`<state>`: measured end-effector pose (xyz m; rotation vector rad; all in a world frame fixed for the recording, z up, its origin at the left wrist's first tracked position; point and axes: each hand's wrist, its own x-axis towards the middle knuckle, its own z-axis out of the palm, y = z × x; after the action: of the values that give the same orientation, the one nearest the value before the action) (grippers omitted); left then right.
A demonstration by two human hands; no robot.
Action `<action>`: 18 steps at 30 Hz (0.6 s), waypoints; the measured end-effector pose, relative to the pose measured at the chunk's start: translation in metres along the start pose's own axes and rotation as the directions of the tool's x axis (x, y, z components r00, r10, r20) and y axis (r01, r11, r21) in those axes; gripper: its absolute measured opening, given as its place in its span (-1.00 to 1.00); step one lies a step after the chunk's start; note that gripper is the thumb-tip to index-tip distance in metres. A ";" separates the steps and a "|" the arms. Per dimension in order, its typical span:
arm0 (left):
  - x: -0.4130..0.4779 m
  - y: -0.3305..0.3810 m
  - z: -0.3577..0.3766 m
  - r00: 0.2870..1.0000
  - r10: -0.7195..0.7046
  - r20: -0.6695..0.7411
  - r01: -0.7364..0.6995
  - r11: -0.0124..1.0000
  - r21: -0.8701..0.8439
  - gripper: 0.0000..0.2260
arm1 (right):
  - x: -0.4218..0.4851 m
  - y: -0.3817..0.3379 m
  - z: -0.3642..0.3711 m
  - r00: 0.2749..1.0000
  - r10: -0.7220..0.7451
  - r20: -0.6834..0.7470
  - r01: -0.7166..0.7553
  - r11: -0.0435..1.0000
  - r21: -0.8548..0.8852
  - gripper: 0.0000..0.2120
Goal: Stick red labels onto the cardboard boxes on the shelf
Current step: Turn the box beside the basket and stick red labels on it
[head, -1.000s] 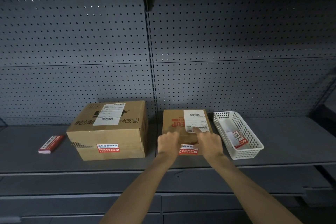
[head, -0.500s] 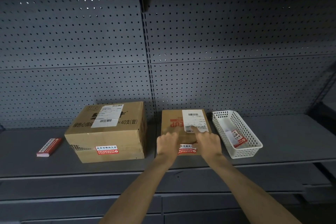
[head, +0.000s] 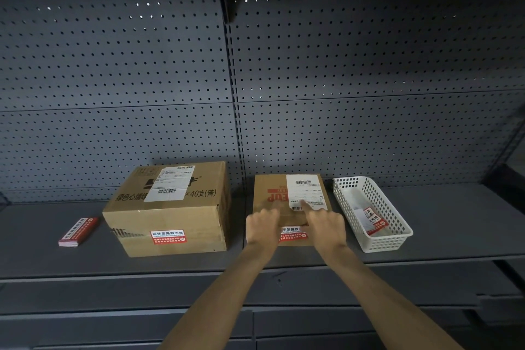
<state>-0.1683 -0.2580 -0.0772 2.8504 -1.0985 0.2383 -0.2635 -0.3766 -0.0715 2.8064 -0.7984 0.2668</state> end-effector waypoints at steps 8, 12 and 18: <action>-0.004 0.002 -0.002 1.000 -0.005 0.031 0.005 1.000 0.018 -0.87 | 0.003 0.008 0.002 0.999 -0.039 -0.002 0.039 0.999 0.036 -0.29; -0.003 0.002 -0.004 0.999 0.027 0.039 -0.030 0.995 0.093 -0.81 | 0.000 0.006 0.002 0.999 -0.034 -0.010 0.034 0.999 0.033 -0.28; -0.003 0.002 -0.009 0.996 0.083 0.041 -0.088 0.987 0.134 -0.80 | 0.001 0.006 0.004 0.997 -0.070 -0.031 0.069 0.997 -0.027 -0.28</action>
<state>-0.1724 -0.2563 -0.0689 2.9393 -1.2594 0.2795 -0.2658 -0.3829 -0.0746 2.7923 -0.6911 0.2865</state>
